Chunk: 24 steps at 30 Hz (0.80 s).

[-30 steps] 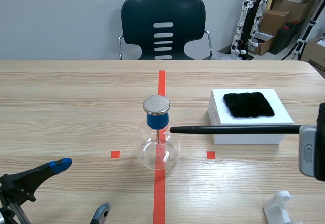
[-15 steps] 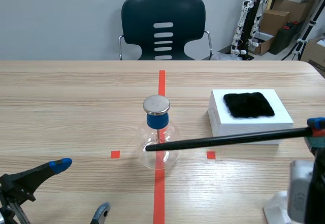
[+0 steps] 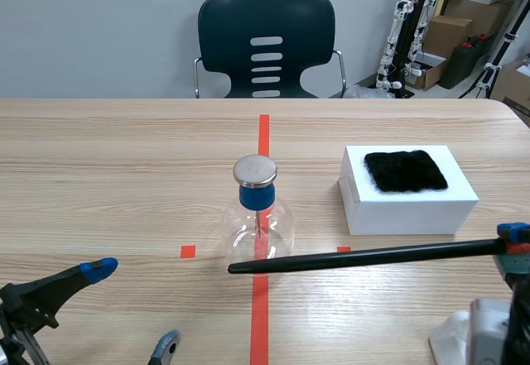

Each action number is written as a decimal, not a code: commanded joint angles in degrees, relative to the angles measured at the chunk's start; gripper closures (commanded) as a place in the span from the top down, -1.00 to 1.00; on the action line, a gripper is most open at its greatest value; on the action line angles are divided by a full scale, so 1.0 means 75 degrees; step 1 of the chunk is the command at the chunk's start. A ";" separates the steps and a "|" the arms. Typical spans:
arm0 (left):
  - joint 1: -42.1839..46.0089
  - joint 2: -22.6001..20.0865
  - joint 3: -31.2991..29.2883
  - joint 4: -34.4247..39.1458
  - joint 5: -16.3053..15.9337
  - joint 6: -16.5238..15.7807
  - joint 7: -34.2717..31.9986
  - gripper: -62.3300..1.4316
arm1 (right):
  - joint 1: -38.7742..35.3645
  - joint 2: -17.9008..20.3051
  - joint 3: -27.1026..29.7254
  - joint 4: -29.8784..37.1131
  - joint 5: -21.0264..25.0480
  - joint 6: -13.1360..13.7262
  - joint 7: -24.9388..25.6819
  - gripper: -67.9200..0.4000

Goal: Do the electroscope experiment. pick up the black charging rod

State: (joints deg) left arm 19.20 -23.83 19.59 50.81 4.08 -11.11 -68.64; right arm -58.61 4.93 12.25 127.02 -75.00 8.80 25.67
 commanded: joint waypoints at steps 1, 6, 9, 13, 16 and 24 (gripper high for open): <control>-0.0003 0.0000 -0.0015 0.0067 -0.0044 -0.0015 -0.0105 1.00 | 0.0064 0.0035 0.0009 0.0073 0.0166 -0.0093 -0.0026 -0.94; -0.0003 0.0000 -0.0015 0.0067 -0.0044 -0.0015 -0.0102 1.00 | -0.0029 0.0017 0.0009 0.0073 0.0286 -0.0612 -0.0032 -0.94; -0.0003 0.0000 -0.0015 0.0067 -0.0044 -0.0015 -0.0102 1.00 | -0.0271 0.0017 0.0009 0.0073 0.0283 -0.1067 -0.0023 -0.94; -0.0003 0.0000 -0.0015 0.0067 -0.0044 -0.0015 -0.0105 1.00 | -0.0510 -0.0114 0.0009 0.0073 0.0289 -0.1376 0.0041 -0.94; -0.0003 0.0000 -0.0015 0.0067 -0.0044 -0.0015 -0.0102 1.00 | -0.0691 -0.0326 0.0009 0.0073 0.0286 -0.1754 0.0152 -0.94; -0.0003 0.0000 -0.0015 0.0067 -0.0044 -0.0015 -0.0105 1.00 | -0.1084 -0.0385 0.0009 0.0073 0.0562 -0.2882 0.0318 -0.94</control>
State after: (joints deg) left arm 19.20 -23.83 19.59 50.81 4.08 -11.11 -68.64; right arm -66.72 2.04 12.25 127.00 -71.53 -12.01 28.27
